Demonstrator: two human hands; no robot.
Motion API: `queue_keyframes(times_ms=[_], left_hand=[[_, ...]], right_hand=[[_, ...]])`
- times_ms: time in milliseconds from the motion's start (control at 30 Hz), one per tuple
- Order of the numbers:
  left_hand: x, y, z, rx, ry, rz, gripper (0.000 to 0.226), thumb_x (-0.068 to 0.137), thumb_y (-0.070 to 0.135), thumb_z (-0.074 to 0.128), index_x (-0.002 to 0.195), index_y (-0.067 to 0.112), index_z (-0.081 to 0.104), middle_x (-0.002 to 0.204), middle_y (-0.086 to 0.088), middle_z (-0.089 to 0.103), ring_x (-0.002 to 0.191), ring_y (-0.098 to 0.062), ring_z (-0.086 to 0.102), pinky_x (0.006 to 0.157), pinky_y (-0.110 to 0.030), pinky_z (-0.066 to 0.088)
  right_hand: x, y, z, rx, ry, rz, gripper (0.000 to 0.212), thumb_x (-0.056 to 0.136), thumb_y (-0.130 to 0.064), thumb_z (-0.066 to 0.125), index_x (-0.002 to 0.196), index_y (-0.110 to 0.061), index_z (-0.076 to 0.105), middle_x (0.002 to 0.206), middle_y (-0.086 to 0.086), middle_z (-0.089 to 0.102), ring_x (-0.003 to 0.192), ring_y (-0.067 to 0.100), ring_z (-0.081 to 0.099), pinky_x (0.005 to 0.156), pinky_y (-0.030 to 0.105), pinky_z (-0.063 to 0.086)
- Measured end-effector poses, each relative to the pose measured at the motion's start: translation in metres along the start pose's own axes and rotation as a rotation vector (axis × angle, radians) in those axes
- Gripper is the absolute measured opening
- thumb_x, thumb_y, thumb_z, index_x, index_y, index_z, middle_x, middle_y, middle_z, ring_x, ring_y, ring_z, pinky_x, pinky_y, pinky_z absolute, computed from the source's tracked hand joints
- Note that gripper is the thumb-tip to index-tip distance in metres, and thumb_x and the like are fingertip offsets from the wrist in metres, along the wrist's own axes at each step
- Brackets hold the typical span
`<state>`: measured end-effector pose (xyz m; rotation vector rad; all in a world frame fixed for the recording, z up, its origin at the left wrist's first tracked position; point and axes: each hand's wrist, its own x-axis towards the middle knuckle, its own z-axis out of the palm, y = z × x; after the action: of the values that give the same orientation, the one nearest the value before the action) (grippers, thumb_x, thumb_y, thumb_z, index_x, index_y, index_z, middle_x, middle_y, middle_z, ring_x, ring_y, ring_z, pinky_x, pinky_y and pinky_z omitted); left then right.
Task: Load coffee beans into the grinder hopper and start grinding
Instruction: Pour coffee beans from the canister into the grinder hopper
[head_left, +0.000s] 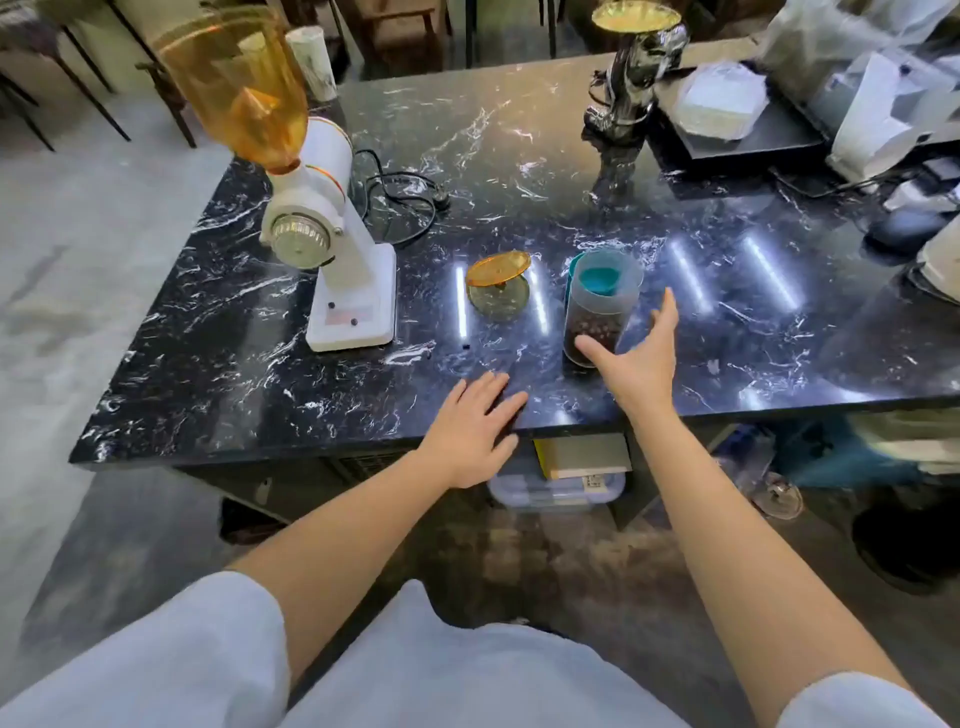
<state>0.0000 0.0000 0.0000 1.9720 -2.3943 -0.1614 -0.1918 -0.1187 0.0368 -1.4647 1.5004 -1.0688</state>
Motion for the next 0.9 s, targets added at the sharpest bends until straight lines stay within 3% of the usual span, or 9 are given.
queue_keyframes(times_ms=[67,233,333,400,500,567,633,733,900], left_hand=[[-0.013,0.004,0.008,0.083,-0.062,-0.031,0.069,0.097,0.049,0.033,0.156,0.023,0.008,0.164,-0.008,0.004,0.151,-0.026,-0.002,0.121,-0.047,0.002],[-0.039,0.001,0.012,0.009,-0.140,0.052,0.072,0.095,0.040,0.039,0.156,0.023,0.005,0.164,-0.007,-0.003,0.150,-0.023,-0.010,0.122,-0.045,-0.005],[-0.050,-0.016,-0.002,-0.118,-0.161,0.109,0.070,0.093,0.027,0.047,0.155,0.019,0.015,0.164,-0.010,0.004,0.151,-0.025,-0.003,0.122,-0.043,-0.005],[-0.053,-0.031,-0.016,-0.296,-0.133,0.185,0.057,0.092,0.016,0.049,0.147,0.009,0.039,0.158,-0.018,0.027,0.148,-0.029,0.021,0.122,-0.045,0.010],[-0.067,-0.080,-0.046,-0.582,-0.004,0.001,0.031,0.089,0.016,0.051,0.115,0.013,0.067,0.113,-0.013,0.071,0.106,-0.018,0.066,0.101,-0.025,0.044],[-0.072,-0.117,-0.072,-0.602,0.236,-0.246,0.018,0.086,0.018,0.056,0.096,0.018,0.070,0.072,0.001,0.070,0.063,-0.006,0.062,0.068,-0.021,0.046],[-0.075,-0.166,-0.108,-0.636,0.535,-0.459,0.011,0.086,0.009,0.062,0.086,0.018,0.069,0.060,0.005,0.063,0.051,-0.003,0.052,0.060,-0.025,0.043],[-0.059,-0.229,-0.166,-0.714,0.828,-0.481,0.020,0.083,0.011,0.071,0.101,0.016,0.064,0.082,0.002,0.068,0.073,-0.011,0.062,0.067,-0.022,0.047],[-0.008,-0.268,-0.239,-1.000,0.697,-0.267,0.109,0.057,0.058,0.082,0.145,0.027,0.026,0.144,0.001,0.040,0.130,-0.014,0.040,0.102,-0.036,0.041]], right_hand=[[0.004,-0.004,0.006,0.029,-0.058,-0.009,0.111,0.057,-0.043,0.081,0.143,-0.037,0.011,0.151,0.003,0.033,0.136,0.020,0.032,0.108,0.038,0.029],[0.010,-0.008,0.026,0.066,0.067,0.034,0.082,0.055,-0.041,0.082,0.124,-0.033,0.040,0.114,-0.007,0.057,0.106,0.014,0.052,0.083,0.026,0.036],[0.020,-0.044,0.052,0.104,0.073,-0.076,0.082,0.052,-0.043,0.082,0.122,-0.041,0.039,0.108,-0.014,0.051,0.099,0.010,0.050,0.083,0.026,0.038],[0.029,-0.080,0.074,0.101,0.043,-0.184,0.085,0.052,-0.041,0.084,0.124,-0.040,0.038,0.111,-0.011,0.052,0.099,0.010,0.049,0.085,0.029,0.040],[0.031,-0.144,0.112,0.065,0.046,-0.348,0.084,0.053,-0.039,0.084,0.125,-0.036,0.040,0.118,-0.003,0.056,0.102,0.013,0.051,0.088,0.029,0.042],[0.034,-0.179,0.125,0.052,0.073,-0.432,0.085,0.053,-0.038,0.084,0.127,-0.033,0.041,0.119,0.001,0.055,0.106,0.016,0.051,0.089,0.028,0.039],[0.036,-0.216,0.139,0.023,0.105,-0.530,0.087,0.053,-0.038,0.083,0.128,-0.032,0.041,0.116,0.004,0.054,0.106,0.019,0.050,0.089,0.029,0.039],[0.035,-0.268,0.154,-0.093,0.151,-0.657,0.089,0.054,-0.041,0.079,0.132,-0.036,0.036,0.118,0.008,0.054,0.108,0.026,0.050,0.093,0.041,0.042],[0.032,-0.324,0.169,-0.335,0.292,-0.822,0.084,0.060,-0.038,0.077,0.134,-0.035,0.038,0.116,0.014,0.049,0.104,0.032,0.049,0.094,0.048,0.037]])
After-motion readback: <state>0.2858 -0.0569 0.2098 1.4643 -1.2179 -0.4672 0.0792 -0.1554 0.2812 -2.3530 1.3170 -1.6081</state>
